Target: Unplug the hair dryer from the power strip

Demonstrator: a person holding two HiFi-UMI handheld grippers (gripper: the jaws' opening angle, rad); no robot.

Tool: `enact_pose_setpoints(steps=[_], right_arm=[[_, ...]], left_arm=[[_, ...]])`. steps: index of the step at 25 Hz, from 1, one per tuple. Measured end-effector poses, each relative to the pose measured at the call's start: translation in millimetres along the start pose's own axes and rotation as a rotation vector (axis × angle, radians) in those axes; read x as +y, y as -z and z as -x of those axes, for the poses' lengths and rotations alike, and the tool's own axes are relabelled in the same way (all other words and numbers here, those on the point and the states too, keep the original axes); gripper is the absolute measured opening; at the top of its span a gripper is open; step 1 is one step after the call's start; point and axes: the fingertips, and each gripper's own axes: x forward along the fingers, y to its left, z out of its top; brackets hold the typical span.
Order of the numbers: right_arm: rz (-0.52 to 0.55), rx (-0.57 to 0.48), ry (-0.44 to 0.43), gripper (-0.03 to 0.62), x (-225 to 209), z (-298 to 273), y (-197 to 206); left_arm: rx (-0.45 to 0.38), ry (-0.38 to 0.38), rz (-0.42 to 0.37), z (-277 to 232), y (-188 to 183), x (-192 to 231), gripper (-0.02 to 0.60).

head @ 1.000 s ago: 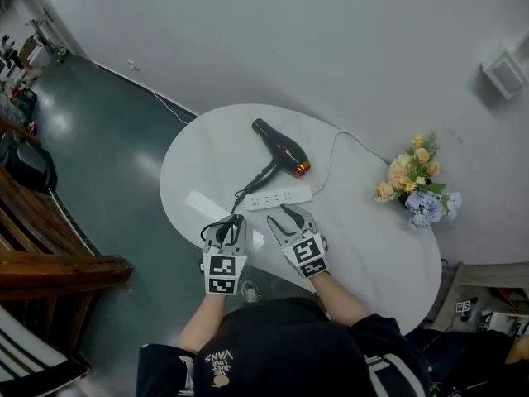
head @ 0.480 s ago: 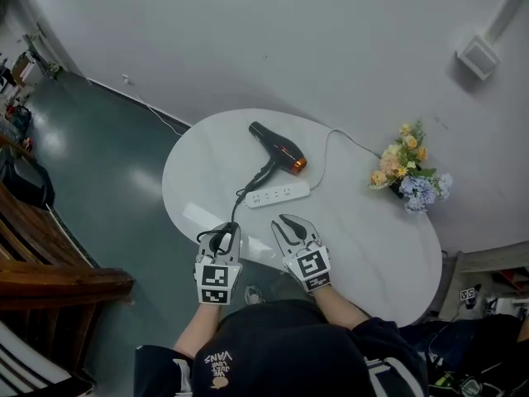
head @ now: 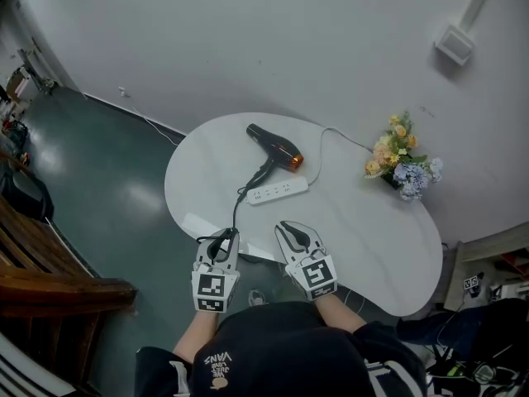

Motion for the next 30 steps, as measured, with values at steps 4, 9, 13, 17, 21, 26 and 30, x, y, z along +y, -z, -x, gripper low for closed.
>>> enact_pose_setpoints(steps=[4, 9, 13, 17, 21, 26, 30], right_arm=[[0.003, -0.04, 0.018, 0.063, 6, 15, -5], [0.02, -0.045, 0.029, 0.06, 16, 35, -11], [0.042, -0.073, 0.039, 0.057, 21, 49, -18], [0.034, -0.076, 0.04, 0.055, 28, 58, -16], [0.018, -0.064, 0.034, 0.052, 34, 63, -11], [0.024, -0.045, 0.027, 0.046, 42, 66, -8], [0.018, -0.045, 0.029, 0.046, 45, 68, -8]], left_arm=[[-0.029, 0.018, -0.014, 14, -4, -3, 0.077], [-0.056, 0.035, -0.003, 31, -3, -3, 0.078], [-0.076, 0.031, -0.009, 47, -3, -2, 0.078], [-0.089, 0.018, -0.011, 62, 1, -3, 0.077], [-0.095, 0.005, 0.002, 76, 6, -5, 0.078], [-0.102, -0.004, 0.008, 90, 12, -8, 0.078], [-0.106, -0.008, 0.006, 97, 15, -10, 0.078]])
